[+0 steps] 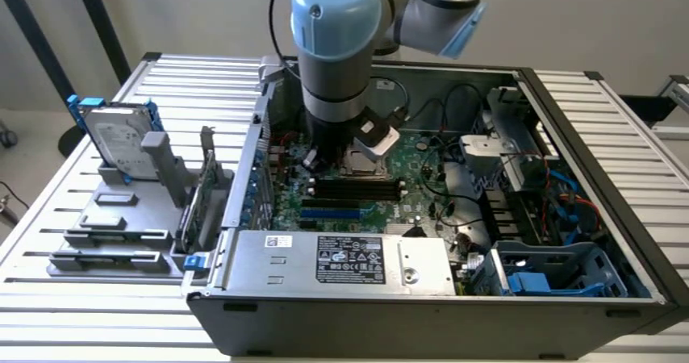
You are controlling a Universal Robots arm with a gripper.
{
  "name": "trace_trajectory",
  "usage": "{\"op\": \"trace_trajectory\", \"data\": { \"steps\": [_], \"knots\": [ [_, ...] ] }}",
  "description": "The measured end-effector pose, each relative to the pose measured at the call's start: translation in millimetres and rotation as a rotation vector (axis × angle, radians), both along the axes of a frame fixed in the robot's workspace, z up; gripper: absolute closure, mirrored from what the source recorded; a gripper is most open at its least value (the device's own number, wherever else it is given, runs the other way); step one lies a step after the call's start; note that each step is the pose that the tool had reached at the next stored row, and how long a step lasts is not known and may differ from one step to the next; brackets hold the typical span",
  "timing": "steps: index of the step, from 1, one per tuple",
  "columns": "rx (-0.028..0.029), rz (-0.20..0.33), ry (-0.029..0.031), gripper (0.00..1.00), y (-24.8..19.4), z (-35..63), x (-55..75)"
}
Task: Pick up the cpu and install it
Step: 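Install the first cpu locking lever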
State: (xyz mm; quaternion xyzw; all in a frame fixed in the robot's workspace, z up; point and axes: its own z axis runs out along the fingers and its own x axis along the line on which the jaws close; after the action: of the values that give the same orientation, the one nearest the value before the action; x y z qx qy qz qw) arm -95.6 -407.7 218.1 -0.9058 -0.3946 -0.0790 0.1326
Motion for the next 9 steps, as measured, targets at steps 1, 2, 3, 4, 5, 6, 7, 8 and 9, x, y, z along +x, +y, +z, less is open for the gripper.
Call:
{"op": "trace_trajectory", "data": {
  "steps": [1, 2, 3, 4, 5, 6, 7, 8, 9],
  "knots": [
    [0.0004, 0.005, -0.0001, 0.89, 1.3, 1.5, 0.0],
    [0.0002, 0.011, 0.0001, 0.89, 2.8, 2.5, 0.1],
    [0.0000, 0.017, 0.0003, 0.89, 4.5, 3.0, 0.1],
    [0.0000, 0.023, 0.0004, 0.89, 6.4, 3.3, 0.1],
    [0.0000, 0.029, 0.0005, 0.89, 8.3, 3.6, 0.1],
    [0.0001, 0.035, 0.0003, 0.89, 10.1, 3.6, 0.1],
    [0.0001, 0.043, 0.0004, 0.89, 11.6, 3.7, 0.1],
    [0.0001, 0.052, 0.0003, 0.89, 12.9, 3.7, 0.1],
    [0.0000, 0.064, 0.0003, 0.89, 13.9, 3.8, 0.1]
  ]
}}
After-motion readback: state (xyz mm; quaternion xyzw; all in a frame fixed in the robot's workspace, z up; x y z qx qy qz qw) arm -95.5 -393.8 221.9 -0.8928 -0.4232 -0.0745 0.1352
